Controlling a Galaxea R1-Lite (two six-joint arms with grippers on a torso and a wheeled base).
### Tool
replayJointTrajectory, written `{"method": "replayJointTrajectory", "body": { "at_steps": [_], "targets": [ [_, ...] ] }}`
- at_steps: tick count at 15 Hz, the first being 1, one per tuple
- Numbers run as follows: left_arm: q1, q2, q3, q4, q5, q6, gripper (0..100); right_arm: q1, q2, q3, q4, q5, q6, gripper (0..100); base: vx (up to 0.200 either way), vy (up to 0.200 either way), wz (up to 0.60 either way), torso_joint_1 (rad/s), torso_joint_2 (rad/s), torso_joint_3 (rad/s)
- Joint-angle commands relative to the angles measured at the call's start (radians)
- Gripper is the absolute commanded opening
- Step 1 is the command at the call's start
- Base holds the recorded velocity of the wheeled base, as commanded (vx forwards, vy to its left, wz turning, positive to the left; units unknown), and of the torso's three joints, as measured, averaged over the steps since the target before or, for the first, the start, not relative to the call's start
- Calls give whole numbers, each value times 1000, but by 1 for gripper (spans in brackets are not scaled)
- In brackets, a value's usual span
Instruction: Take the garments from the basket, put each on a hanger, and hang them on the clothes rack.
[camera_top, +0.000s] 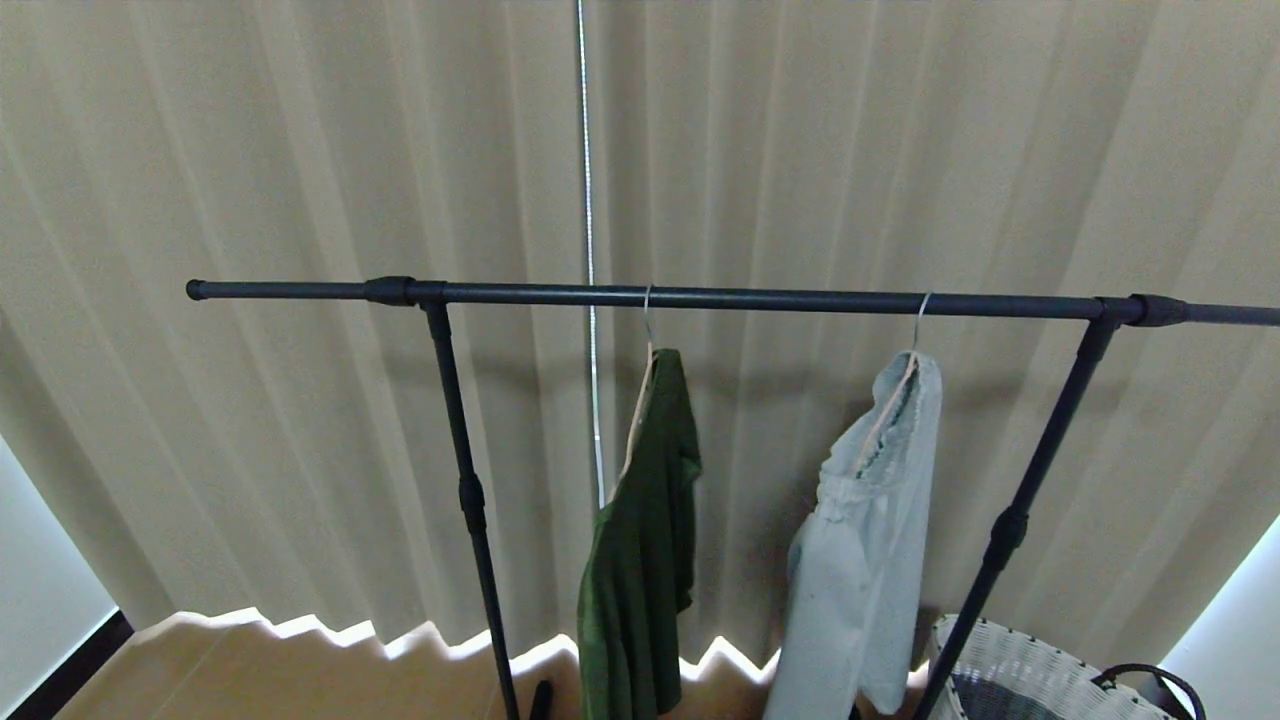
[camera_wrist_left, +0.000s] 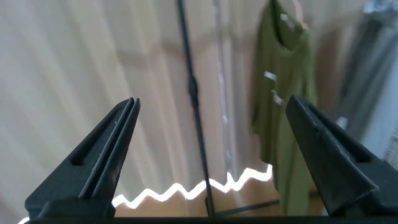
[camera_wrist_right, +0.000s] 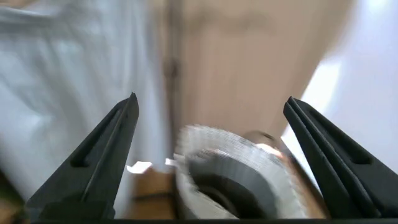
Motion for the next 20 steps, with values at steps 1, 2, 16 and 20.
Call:
{"method": "replayJointTrajectory", "body": {
  "at_steps": [1, 2, 16, 20],
  "targets": [
    [0, -4, 0, -1, 1, -3, 100, 3, -2, 13, -3, 48, -4, 100, 0, 0, 0, 0, 0, 0],
    [0, -4, 0, -1, 1, -3, 100, 3, -2, 13, -8, 78, -4, 100, 0, 0, 0, 0, 0, 0],
    [0, -4, 0, -1, 1, -3, 100, 3, -2, 14, -11, 78, 18, 100, 0, 0, 0, 0, 0, 0],
    [0, -4, 0, -1, 1, -3, 100, 3, -2, 14, -11, 75, 19, 100, 0, 0, 0, 0, 0, 0]
  ]
}}
